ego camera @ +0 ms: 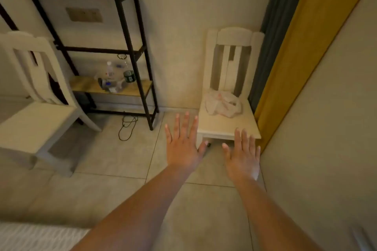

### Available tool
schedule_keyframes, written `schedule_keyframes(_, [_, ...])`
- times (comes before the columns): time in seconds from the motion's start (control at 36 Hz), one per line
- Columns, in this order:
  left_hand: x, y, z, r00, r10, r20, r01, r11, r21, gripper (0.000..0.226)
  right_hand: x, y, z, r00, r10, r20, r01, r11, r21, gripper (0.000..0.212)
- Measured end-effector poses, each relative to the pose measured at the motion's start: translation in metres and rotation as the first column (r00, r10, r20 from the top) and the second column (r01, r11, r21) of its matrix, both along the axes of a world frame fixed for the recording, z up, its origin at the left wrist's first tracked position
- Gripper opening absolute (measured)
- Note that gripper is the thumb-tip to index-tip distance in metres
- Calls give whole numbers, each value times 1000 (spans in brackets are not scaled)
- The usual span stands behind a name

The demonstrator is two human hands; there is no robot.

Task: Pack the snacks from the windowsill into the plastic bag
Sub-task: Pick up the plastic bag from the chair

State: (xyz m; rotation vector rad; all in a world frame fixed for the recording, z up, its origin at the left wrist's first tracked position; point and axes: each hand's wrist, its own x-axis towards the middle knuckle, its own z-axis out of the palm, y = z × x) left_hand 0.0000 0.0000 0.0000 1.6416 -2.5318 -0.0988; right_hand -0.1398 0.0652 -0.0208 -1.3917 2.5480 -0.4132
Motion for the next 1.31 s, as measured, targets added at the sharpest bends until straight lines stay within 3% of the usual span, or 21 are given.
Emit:
schedule_keyframes(0.25, [-54,-57,-45,999,-15,52,9,992,123,66,-51,-68,-36,1000,19,8,-20,990,141,63])
schedule_keyframes(0.58, [-172,-171,-57,991,58,117,-82,973,216,60,-205,-193,-27,963,264,-58,-238,931,278,62])
schedule_keyframes(0.81, [-214,-257,-71,990,62,126,-94,960,263,59,-232,-274,-44,952,304,31,-302,919,253,67])
schedule_keyframes(1.31, [-296,-487,-142,957,-174,233,64,907,415,58,-296,-465,-135,986,76,145,-122,932,341,58])
